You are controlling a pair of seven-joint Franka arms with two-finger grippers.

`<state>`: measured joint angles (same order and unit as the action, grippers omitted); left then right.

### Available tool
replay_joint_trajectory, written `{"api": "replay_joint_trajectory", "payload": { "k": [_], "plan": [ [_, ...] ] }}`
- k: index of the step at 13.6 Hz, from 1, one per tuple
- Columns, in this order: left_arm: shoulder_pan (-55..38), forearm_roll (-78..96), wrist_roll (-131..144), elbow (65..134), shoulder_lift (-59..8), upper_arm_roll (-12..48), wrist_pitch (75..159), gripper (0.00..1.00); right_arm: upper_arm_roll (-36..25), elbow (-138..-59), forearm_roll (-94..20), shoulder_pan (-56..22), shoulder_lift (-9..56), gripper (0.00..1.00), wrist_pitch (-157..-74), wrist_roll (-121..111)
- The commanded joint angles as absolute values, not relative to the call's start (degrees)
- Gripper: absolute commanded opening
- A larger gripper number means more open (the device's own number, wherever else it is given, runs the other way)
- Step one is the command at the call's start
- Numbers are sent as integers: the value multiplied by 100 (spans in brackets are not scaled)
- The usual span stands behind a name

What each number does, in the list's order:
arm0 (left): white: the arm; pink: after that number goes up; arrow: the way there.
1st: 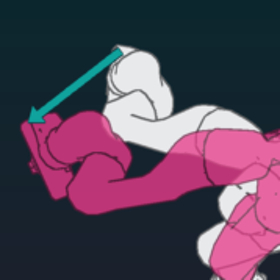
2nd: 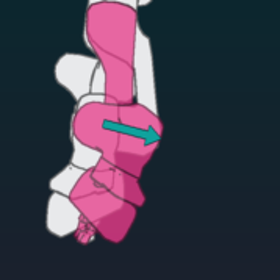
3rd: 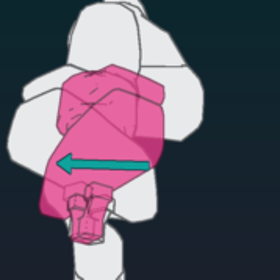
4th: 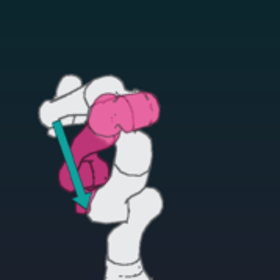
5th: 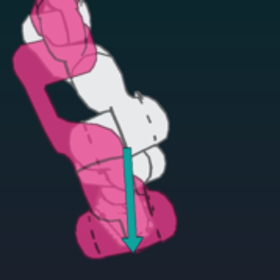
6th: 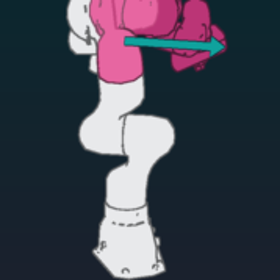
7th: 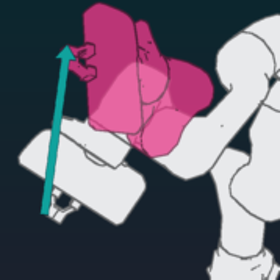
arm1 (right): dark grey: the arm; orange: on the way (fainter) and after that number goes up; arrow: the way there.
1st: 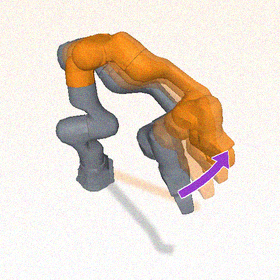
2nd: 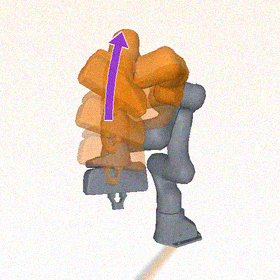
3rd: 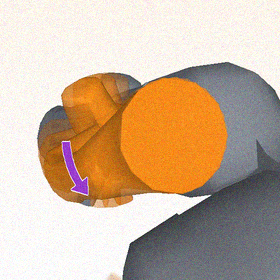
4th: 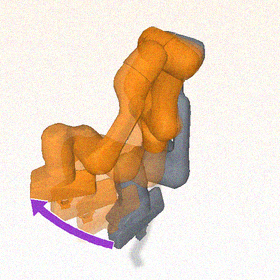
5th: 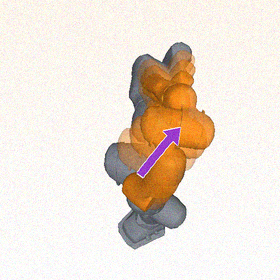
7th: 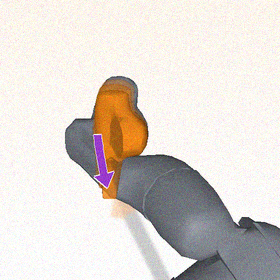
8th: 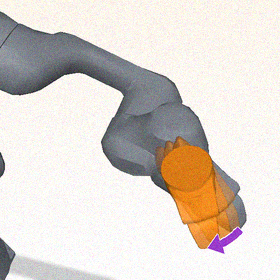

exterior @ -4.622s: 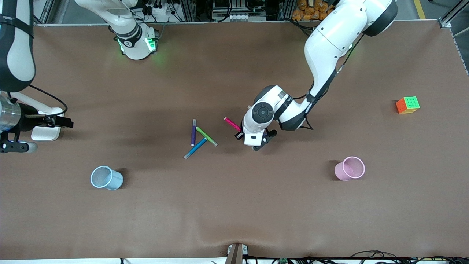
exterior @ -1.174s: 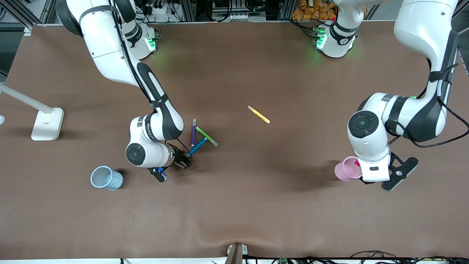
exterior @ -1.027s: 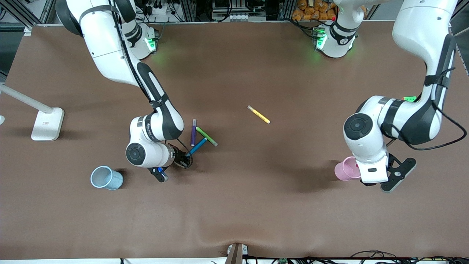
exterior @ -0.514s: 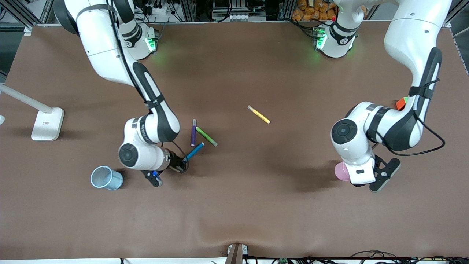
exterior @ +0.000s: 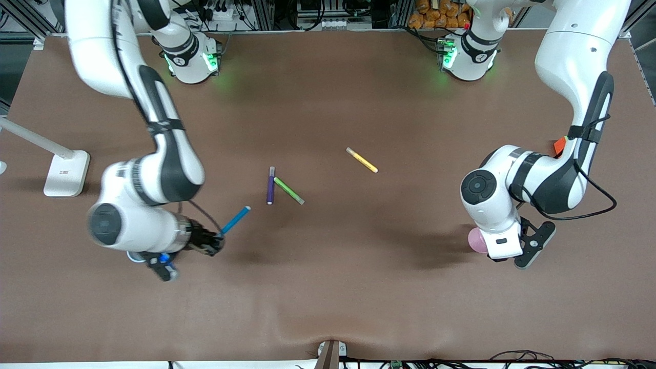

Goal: Place pink and blue markers in matching cups
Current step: 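Drop the pink marker into the pink cup while the right gripper carries blue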

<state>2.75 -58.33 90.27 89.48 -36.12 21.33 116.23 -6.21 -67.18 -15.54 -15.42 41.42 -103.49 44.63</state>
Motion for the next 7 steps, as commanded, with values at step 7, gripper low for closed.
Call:
{"api": "replay_joint_trajectory", "payload": {
  "k": [7],
  "plan": [
    [378,-3589,7500,8613,-2866,2162,11383,100,-545,-6521,-123,-1195,3639,0,-9967,3289]
  ]
}}
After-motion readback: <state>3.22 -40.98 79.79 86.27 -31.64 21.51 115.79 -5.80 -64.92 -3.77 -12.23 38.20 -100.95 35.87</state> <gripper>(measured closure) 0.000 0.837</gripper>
